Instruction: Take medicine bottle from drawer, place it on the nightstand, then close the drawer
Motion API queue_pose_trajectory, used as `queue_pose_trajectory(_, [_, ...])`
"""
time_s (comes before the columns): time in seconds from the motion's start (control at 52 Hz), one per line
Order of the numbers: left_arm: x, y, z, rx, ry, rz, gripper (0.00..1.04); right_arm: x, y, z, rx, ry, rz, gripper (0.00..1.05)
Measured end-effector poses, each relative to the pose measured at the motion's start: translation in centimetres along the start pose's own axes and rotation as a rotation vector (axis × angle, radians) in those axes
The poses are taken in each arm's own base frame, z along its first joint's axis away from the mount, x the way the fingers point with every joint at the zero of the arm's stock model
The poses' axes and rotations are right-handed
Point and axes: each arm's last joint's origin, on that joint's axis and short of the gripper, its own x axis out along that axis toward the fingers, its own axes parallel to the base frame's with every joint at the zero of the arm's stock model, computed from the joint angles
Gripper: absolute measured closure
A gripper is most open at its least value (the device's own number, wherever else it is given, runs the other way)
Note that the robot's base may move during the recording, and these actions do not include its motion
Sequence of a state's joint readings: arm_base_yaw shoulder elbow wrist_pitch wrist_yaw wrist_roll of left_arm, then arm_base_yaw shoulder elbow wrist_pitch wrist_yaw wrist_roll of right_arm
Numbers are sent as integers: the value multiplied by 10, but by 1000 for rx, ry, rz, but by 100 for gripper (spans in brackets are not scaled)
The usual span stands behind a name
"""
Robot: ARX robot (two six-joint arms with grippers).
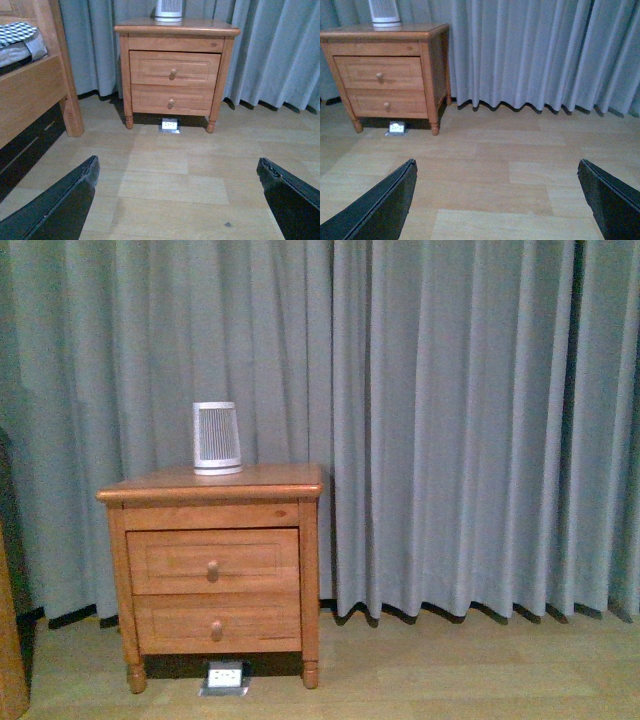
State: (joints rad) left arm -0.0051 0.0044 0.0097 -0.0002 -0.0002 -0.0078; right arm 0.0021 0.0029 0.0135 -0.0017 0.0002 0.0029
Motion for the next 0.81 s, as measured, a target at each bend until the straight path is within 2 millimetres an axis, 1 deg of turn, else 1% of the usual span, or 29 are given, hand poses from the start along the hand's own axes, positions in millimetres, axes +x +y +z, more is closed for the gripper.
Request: queue_pose_trajectory(0.807, [0, 0, 0, 0, -1, 0, 7, 0, 0, 0, 0, 0, 0, 7])
